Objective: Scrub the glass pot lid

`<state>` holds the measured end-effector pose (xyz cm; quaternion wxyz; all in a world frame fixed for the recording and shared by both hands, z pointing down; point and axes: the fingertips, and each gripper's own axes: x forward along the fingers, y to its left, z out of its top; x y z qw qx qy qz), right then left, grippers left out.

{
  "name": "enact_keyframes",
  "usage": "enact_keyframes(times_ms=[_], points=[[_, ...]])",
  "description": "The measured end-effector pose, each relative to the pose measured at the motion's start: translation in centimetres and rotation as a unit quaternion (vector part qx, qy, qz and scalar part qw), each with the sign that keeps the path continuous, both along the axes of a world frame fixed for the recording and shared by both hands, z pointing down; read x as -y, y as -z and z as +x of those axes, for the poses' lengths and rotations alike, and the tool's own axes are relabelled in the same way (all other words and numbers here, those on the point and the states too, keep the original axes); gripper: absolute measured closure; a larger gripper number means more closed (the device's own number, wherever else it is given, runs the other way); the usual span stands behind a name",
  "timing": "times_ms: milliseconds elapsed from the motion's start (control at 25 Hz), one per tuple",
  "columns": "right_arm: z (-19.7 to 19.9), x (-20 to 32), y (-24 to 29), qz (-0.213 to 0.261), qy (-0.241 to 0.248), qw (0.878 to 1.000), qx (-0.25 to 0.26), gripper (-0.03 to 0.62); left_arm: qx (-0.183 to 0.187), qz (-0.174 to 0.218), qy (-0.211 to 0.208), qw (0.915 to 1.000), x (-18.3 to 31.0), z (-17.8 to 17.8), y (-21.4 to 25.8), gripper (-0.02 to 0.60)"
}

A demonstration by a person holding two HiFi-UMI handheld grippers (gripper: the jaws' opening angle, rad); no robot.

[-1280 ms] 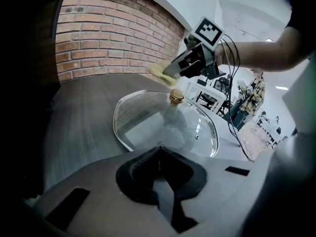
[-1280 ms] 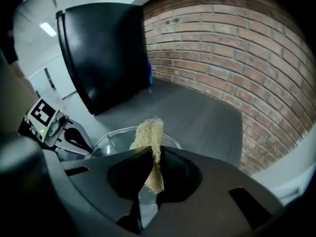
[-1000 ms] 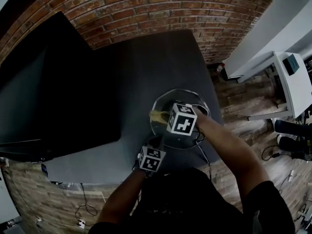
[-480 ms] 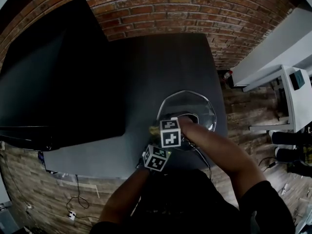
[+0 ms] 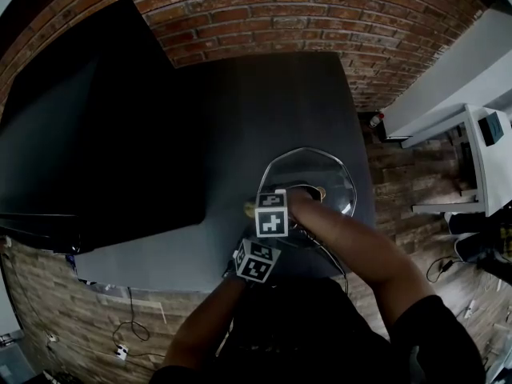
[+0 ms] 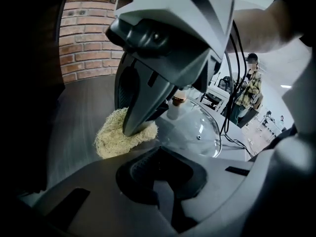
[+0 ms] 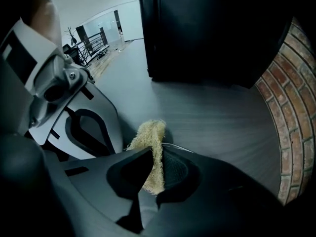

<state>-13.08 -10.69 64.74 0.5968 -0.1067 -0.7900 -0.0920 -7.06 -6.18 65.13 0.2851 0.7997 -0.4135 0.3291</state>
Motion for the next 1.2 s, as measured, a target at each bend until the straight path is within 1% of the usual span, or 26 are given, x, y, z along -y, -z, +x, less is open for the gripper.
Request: enact_keyframes(times_ms=[120, 400, 480, 600, 920, 1120, 1200], points=[[0.5, 0.7, -0.1, -0.004, -0.012, 1.0, -0.026, 0.543, 0.001, 0.0, 0.002, 1.0, 0.0, 0.0, 0.0, 0.546], [0.5, 3.3, 0.2, -0.004, -0.058, 0.998, -0.031, 0.543, -0.001, -0.004, 0.01, 0.9999, 0.1, 0.0, -0.1, 0.548], [0.7, 4.5, 0.2, 0.002, -0.079, 0.996, -0.029, 0.543, -0.001, -0.005, 0.011, 0.9999, 0.1, 0.0, -0.1, 0.548], [1.3, 6.1, 0.0, -0.003, -0.118, 0.993, -0.029, 0.543, -0.003, -0.006, 0.013, 0.9999, 0.1, 0.0, -0.1, 0.547], [3.9, 10.5, 0.3, -0.028, -0.225, 0.974, -0.018, 0.543, -0.003, -0.007, 0.014, 0.9999, 0.1, -0.2, -0.1, 0.548], [6.9, 13.2, 0.7, -0.031, -0.295, 0.955, -0.016, 0.543, -0.002, -0.008, 0.013, 0.9999, 0.1, -0.2, 0.0, 0.548], [7.7, 14.1, 0.6, -0.039, -0.319, 0.947, -0.004, 0.543, -0.002, -0.009, 0.014, 0.9999, 0.1, -0.2, 0.0, 0.546]])
